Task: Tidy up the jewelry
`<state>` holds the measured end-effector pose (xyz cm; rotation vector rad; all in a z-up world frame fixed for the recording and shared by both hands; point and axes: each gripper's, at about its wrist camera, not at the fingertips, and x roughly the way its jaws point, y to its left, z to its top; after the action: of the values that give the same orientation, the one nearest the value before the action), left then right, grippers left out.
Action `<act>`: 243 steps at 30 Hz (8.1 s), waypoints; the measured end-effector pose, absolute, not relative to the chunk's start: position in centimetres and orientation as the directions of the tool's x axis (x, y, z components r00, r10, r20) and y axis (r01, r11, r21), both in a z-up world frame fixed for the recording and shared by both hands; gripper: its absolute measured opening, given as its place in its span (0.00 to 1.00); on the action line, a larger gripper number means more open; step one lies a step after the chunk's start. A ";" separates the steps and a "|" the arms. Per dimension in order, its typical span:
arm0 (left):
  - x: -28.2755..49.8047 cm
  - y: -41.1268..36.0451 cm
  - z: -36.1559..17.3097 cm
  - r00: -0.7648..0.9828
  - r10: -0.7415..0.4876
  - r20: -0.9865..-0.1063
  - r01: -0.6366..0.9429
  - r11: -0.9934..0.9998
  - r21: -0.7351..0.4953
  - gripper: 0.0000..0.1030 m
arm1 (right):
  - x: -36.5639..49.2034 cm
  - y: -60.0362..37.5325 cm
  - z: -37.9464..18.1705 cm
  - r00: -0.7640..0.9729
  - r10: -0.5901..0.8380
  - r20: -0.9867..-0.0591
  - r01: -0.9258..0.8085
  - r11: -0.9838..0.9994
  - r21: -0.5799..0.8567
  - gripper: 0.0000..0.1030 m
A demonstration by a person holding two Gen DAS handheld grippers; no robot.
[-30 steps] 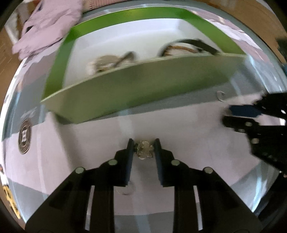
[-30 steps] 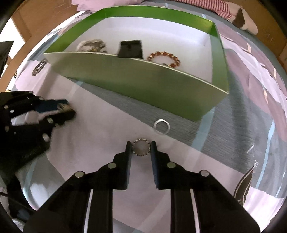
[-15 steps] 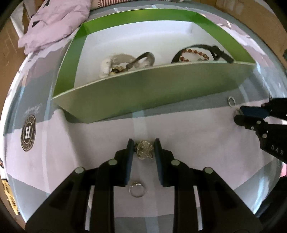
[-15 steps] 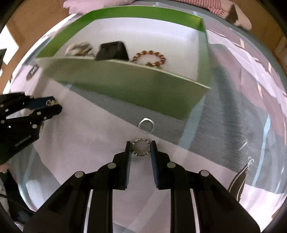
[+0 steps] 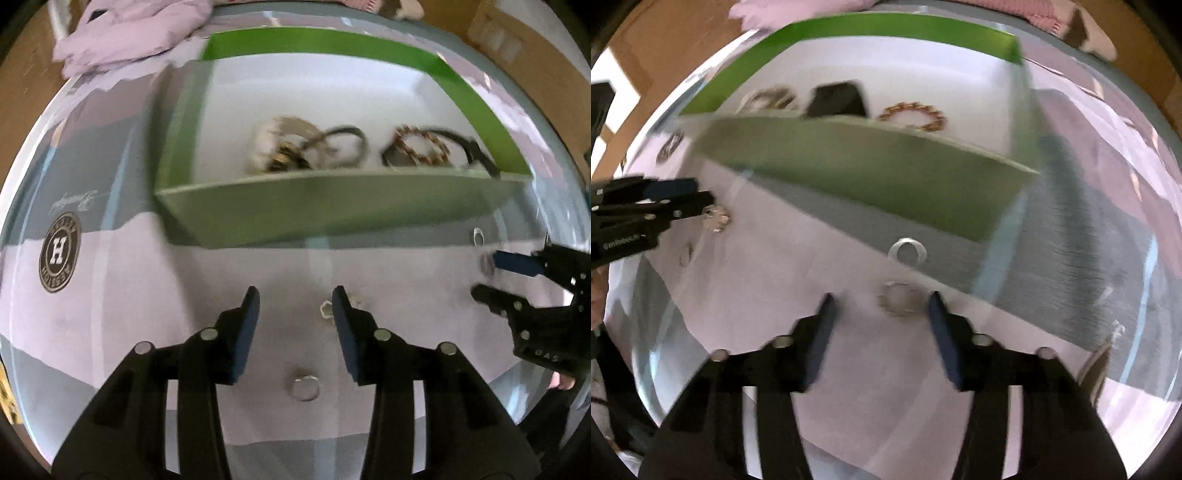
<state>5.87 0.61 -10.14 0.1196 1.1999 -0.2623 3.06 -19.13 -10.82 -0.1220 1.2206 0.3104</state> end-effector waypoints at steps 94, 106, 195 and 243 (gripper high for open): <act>4.3 -2.1 -9.5 0.426 -0.122 -0.897 0.372 0.927 0.051 0.19 | 2.8 -16.7 -9.6 0.344 0.303 -0.889 -0.462 0.879 0.120 0.20; 2.9 -2.0 -4.0 0.627 -0.197 -0.754 0.359 0.932 0.055 0.19 | 1.8 -18.9 -3.6 0.480 0.506 -0.716 -0.506 0.827 0.245 0.20; 2.5 0.2 -10.5 0.387 -0.228 -0.894 0.445 0.895 -0.035 0.39 | 3.7 -17.2 -11.0 0.359 0.273 -0.892 -0.488 0.870 0.070 0.32; 3.1 -2.2 -11.0 0.445 -0.159 -0.881 0.434 0.899 0.056 0.45 | 2.0 -15.6 -11.9 0.314 0.285 -0.906 -0.579 0.814 0.055 0.56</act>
<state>3.09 -2.18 -11.00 0.2921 1.0498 -0.3739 2.03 -15.59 -11.93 -0.3035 1.1154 0.5807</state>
